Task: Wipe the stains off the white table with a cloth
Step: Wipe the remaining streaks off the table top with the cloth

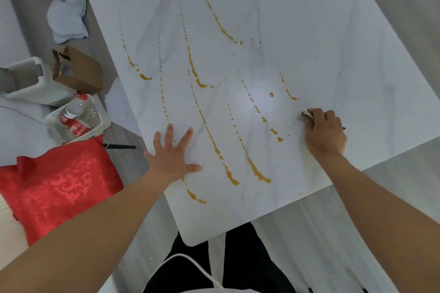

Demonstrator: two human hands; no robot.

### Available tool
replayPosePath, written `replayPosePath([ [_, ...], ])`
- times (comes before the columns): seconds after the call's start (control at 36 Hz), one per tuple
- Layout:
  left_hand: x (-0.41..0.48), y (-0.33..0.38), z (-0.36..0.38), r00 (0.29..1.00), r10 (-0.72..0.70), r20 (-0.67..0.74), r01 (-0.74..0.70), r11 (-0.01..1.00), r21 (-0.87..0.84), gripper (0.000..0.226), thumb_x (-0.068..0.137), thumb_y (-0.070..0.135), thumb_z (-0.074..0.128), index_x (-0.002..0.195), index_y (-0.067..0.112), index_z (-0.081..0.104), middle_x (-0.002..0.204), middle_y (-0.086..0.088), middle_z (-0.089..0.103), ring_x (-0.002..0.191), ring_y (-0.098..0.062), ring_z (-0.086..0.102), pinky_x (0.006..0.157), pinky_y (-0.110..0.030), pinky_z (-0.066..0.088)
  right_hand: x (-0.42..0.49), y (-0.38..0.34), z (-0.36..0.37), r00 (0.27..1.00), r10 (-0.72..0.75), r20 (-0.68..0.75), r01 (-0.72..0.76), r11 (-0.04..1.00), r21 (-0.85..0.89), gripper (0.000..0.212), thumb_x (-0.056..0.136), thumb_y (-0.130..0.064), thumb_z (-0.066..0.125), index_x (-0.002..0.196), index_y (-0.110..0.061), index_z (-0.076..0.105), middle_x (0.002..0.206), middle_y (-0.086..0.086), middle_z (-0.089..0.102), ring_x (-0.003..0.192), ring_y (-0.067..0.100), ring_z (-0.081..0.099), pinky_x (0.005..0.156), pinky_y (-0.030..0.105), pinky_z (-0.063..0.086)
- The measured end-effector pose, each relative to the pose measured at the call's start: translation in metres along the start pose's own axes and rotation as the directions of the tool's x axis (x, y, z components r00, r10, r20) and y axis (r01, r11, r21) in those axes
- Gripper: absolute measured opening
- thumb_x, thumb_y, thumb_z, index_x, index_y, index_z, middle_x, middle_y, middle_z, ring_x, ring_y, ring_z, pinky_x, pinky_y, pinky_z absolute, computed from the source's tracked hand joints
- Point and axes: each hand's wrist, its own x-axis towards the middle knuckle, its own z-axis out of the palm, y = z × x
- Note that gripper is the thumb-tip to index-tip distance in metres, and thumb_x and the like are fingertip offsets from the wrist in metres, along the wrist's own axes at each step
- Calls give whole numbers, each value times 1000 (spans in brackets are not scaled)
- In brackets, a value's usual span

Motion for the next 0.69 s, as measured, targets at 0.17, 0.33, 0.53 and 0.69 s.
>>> replayPosePath([
  [0.17,-3,-2,-2,996,49,-74,-43,995,90,115,70,91,57,152,59,-16,167,5,-25,154,-34,-13,119,-66,11,10,1,-5,999,34,37,-35,999,36,25,101,-28,42,123,-18,49,116,12,53,105,36,51,77,44,42],
  [0.33,2,-12,3,989,102,-108,-91,991,99,113,67,96,52,151,61,-15,167,7,-22,154,-33,-13,120,-65,6,13,3,-6,998,37,47,-40,998,55,25,102,-30,41,121,-17,48,114,13,53,103,37,53,78,45,44],
  [0.53,7,-18,8,979,150,-135,-136,985,110,113,66,98,48,152,60,-15,168,3,-20,153,-36,-13,120,-67,6,13,4,-7,999,49,11,-49,997,66,25,102,-30,42,121,-17,50,115,14,53,104,38,54,80,46,46],
  [0.69,10,-17,8,978,158,-135,-138,979,149,113,67,98,47,154,58,-13,168,0,-20,153,-39,-11,119,-69,9,23,3,-11,957,280,-77,-261,947,188,27,100,-29,41,122,-16,51,118,16,53,108,39,54,82,48,46],
])
